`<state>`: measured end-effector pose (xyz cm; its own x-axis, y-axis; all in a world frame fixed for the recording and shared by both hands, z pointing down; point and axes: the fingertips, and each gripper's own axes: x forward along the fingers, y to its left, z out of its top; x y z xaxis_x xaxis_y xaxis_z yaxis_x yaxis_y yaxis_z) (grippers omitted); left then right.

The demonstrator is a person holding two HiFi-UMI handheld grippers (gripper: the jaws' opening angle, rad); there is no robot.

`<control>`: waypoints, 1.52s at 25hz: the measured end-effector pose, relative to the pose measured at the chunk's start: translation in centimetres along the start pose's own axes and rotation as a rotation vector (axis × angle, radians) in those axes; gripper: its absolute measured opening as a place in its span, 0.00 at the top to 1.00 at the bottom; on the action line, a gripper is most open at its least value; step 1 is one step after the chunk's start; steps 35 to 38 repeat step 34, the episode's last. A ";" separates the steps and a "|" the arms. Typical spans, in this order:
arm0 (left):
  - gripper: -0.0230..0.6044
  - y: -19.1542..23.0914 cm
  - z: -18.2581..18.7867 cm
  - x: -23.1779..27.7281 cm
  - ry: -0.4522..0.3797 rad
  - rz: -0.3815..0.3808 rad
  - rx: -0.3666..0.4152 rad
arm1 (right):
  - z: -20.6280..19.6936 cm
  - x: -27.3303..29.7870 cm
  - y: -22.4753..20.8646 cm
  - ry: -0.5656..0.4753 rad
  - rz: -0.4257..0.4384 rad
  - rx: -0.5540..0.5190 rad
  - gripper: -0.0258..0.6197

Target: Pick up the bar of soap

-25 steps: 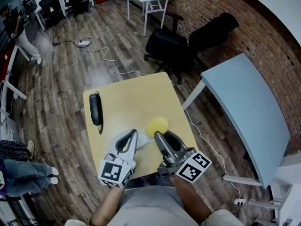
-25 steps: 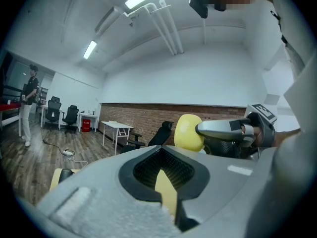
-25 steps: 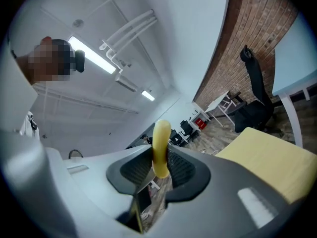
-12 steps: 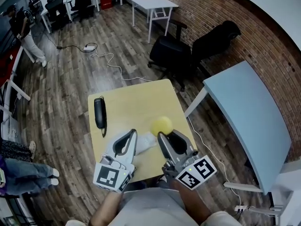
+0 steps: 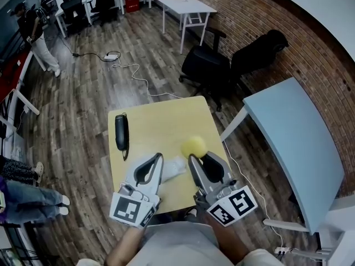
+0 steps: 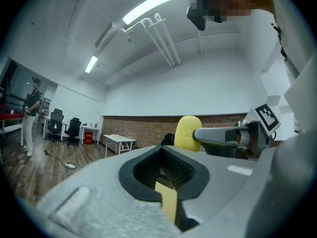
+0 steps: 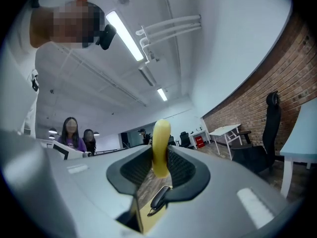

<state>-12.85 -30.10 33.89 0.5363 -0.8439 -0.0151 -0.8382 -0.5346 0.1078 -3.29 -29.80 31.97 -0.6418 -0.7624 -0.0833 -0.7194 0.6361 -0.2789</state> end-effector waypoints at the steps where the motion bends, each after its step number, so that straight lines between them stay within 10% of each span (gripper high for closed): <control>1: 0.96 0.0 -0.1 0.0 0.001 0.000 0.000 | 0.0 0.0 -0.1 -0.001 -0.001 0.002 0.82; 38: 0.96 -0.4 -0.6 0.4 0.011 -0.014 -0.008 | -0.9 -0.2 -0.8 0.009 -0.024 0.068 0.82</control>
